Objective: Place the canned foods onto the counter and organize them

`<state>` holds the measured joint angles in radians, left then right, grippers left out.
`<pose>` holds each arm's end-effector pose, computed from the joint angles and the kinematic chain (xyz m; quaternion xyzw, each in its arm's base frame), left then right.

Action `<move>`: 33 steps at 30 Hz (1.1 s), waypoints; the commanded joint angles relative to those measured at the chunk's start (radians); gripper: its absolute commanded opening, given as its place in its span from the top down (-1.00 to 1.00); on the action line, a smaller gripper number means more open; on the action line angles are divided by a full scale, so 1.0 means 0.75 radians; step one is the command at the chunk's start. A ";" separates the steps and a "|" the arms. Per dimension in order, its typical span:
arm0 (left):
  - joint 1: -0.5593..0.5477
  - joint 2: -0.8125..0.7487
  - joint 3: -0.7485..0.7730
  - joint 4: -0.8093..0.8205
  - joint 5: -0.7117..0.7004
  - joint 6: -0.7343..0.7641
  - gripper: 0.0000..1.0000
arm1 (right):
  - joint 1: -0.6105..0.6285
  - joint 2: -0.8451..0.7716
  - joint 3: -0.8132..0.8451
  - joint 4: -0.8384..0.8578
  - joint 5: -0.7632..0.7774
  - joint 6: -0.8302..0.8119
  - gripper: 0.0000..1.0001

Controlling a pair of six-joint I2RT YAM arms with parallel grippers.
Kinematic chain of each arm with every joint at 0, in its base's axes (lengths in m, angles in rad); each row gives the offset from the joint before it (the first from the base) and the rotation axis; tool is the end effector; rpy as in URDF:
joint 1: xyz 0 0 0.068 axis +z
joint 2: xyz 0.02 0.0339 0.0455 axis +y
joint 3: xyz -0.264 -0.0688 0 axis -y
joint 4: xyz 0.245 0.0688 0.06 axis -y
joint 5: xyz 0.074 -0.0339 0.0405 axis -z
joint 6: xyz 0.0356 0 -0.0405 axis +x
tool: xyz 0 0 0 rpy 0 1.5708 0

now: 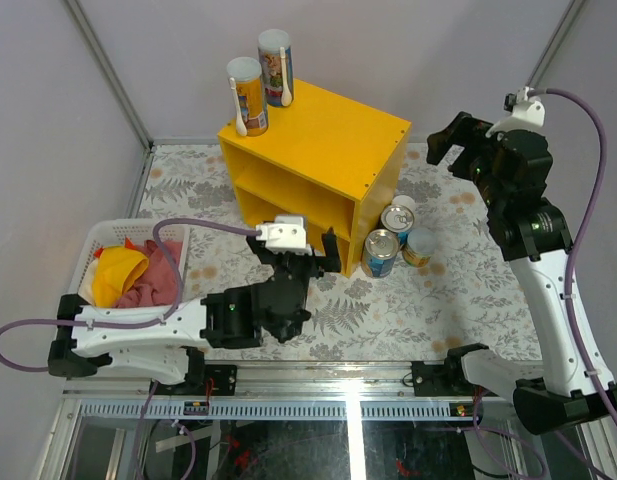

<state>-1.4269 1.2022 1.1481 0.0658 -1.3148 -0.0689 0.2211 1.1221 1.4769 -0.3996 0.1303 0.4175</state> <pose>0.0708 -0.2482 0.4074 0.0112 0.7060 -0.0680 0.7049 0.2191 0.0445 0.4878 0.1155 0.7133 0.1718 0.6695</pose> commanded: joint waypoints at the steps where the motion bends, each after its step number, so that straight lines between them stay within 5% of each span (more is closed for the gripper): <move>1: -0.098 -0.046 -0.131 -0.121 -0.153 -0.389 -0.84 | 0.009 -0.076 -0.071 -0.004 0.043 -0.031 -0.97; 11: -0.199 -0.011 -0.315 -0.244 -0.012 -0.669 -0.85 | 0.008 -0.176 -0.303 -0.070 0.006 0.016 -0.97; 33: -0.283 0.046 -0.449 -0.108 0.130 -0.699 -0.84 | 0.212 -0.127 -0.797 0.098 -0.049 0.343 -0.90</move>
<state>-1.6230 1.2400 0.8299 -0.0990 -1.1999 -0.5545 0.3489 1.0019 0.9054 -0.4240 0.0853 0.5850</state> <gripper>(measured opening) 0.923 0.958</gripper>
